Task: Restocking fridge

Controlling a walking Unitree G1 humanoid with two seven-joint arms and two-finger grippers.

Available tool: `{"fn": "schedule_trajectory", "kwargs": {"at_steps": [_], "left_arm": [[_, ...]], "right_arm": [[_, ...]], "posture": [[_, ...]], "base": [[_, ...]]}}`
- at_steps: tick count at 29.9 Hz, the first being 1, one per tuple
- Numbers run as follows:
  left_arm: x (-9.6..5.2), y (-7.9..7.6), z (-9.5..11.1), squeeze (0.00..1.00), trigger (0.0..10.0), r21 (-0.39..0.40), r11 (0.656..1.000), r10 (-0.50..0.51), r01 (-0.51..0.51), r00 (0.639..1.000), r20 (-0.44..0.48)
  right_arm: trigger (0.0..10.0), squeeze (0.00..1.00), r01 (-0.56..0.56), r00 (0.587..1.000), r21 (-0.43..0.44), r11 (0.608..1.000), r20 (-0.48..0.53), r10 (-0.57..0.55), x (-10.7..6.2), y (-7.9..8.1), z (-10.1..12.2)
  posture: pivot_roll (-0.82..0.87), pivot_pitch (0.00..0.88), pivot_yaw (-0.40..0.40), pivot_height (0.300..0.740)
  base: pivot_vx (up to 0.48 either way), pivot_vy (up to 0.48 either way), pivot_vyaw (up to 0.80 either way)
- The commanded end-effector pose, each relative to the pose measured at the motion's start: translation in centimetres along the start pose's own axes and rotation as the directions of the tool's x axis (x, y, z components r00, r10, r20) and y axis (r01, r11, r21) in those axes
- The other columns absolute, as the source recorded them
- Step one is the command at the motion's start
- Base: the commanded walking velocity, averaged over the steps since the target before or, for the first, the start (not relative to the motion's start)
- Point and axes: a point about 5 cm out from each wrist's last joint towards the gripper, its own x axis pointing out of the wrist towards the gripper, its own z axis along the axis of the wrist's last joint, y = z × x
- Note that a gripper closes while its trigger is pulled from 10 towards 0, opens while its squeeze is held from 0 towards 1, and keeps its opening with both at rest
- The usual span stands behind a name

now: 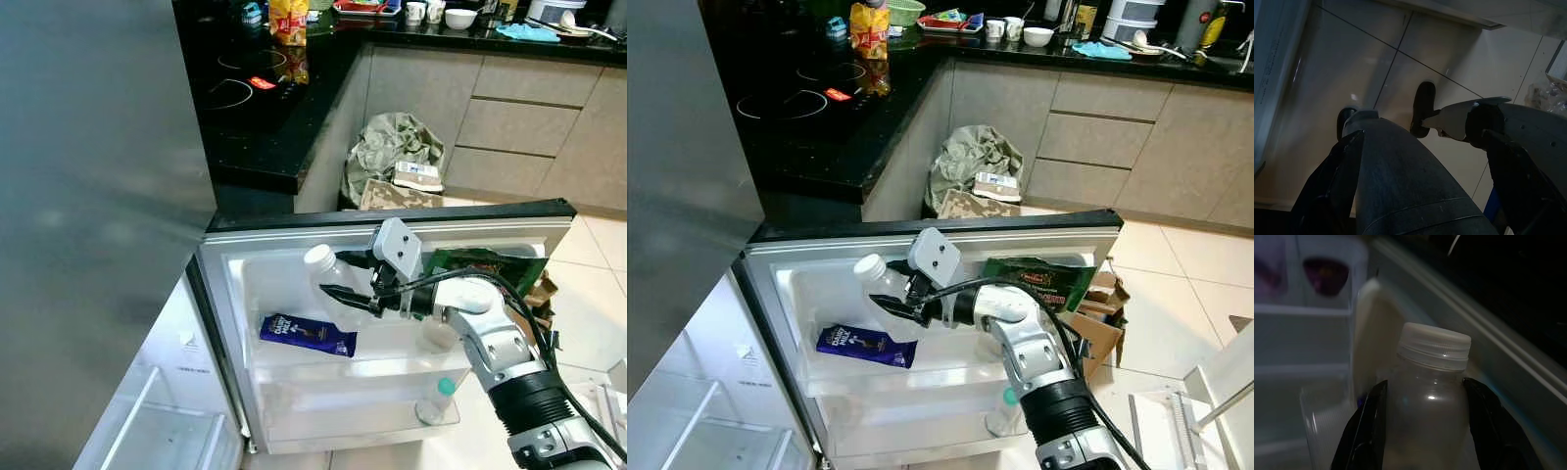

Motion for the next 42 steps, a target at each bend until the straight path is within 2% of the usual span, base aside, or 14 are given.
{"fn": "schedule_trajectory", "kwargs": {"at_steps": [1,4,6,8,12,13,16,18,21,26,30,32,39,42], "left_arm": [[-0.2,-0.2,-1.4,0.0,10.0,-0.03,1.0,-0.004,0.003,0.999,-0.035],[-0.2,-0.2,-1.4,0.0,10.0,-0.03,1.0,-0.006,0.004,0.999,-0.036],[-0.2,-0.3,-1.5,0.0,10.0,-0.031,0.999,-0.008,0.007,0.999,-0.037],[-0.2,-0.3,-1.5,0.0,10.0,-0.031,0.999,-0.008,0.007,0.999,-0.037],[-0.1,-0.4,-1.6,0.0,10.0,-0.031,0.999,-0.012,0.011,0.999,-0.035],[-0.1,-0.4,-1.6,0.0,10.0,-0.031,0.999,-0.012,0.011,0.999,-0.035],[-0.1,-0.5,-1.6,0.0,10.0,-0.033,0.999,-0.012,0.011,0.999,-0.035],[-0.1,-0.5,-1.7,0.0,10.0,-0.031,0.999,-0.014,0.012,0.999,-0.04],[-0.1,-0.5,-1.7,0.0,10.0,-0.031,0.999,-0.014,0.012,0.999,-0.04],[-0.1,-0.5,-1.6,0.0,10.0,-0.031,0.999,-0.013,0.012,0.999,-0.036],[-0.1,-0.5,-1.6,0.0,10.0,-0.032,0.999,-0.012,0.011,0.999,-0.034],[-0.1,-0.4,-1.6,0.0,10.0,-0.033,0.999,-0.011,0.01,0.999,-0.033],[-0.3,-0.3,-2.0,0.0,10.0,-0.037,0.999,-0.011,0.01,0.999,-0.039],[-0.4,-0.2,-2.1,0.0,10.0,-0.038,0.999,-0.011,0.01,0.999,-0.041]], "right_arm": [[0.0,0.0,0.062,0.997,0.054,0.997,0.032,-0.064,0.1,-0.2,0.6],[0.0,0.0,0.09,0.995,0.086,0.992,0.039,-0.093,0.3,-0.3,0.8],[0.0,0.0,0.18,0.982,0.162,0.97,0.032,-0.188,0.6,-0.5,1.0],[0.0,0.0,0.21,0.976,0.178,0.961,0.024,-0.218,0.6,-0.7,0.9],[0.0,0.0,0.392,0.92,0.222,0.893,-0.084,-0.383,-0.1,-1.3,-1.3],[0.0,0.0,0.392,0.92,0.222,0.893,-0.084,-0.383,-0.1,-1.3,-1.3],[0.0,0.0,0.46,0.888,0.218,0.861,-0.127,-0.443,-0.6,-1.3,-2.3],[0.0,0.0,0.521,0.853,0.223,0.824,-0.174,-0.492,-1.0,-1.2,-3.1],[0.0,0.0,0.535,0.844,0.231,0.812,-0.194,-0.501,-1.1,-1.0,-3.6],[0.0,0.0,0.546,0.838,0.293,0.785,-0.19,-0.512,-1.0,-0.4,-4.0],[0.0,0.0,0.543,0.837,0.353,0.762,-0.15,-0.527,-1.1,-0.6,-3.8],[0.0,0.0,0.542,0.825,0.406,0.735,-0.093,-0.557,-1.5,-1.2,-3.6],[0.0,0.0,0.585,0.775,0.44,0.681,-0.056,-0.63,-2.4,-2.1,-3.9],[0.0,0.0,0.605,0.762,0.422,0.675,-0.061,-0.645,-2.4,-2.1,-4.1]], "posture": [[-0.14,0.048,-0.05,0.74],[-0.15,0.048,-0.052,0.74],[-0.15,0.047,-0.057,0.74],[-0.15,0.047,-0.057,0.74],[-0.16,0.038,-0.076,0.74],[-0.16,0.038,-0.076,0.74],[-0.16,0.037,-0.078,0.74],[-0.16,0.037,-0.078,0.74],[-0.16,0.037,-0.079,0.74],[-0.16,0.04,-0.079,0.74],[-0.16,0.045,-0.079,0.74],[-0.15,0.057,-0.072,0.74],[-0.15,0.072,-0.067,0.74],[-0.14,0.078,-0.063,0.74]], "base": [[0.0,0.0,0.0],[0.0,0.0,0.0],[0.0,0.0,0.0],[0.0,0.0,0.0],[0.0,0.0,0.0],[0.0,0.0,0.0],[0.0,0.0,0.0],[0.0,0.0,0.0],[0.0,0.0,0.0],[0.0,0.0,0.0],[0.0,0.0,0.0],[0.0,0.0,0.0],[0.0,0.0,0.0],[0.0,0.0,0.0]]}}
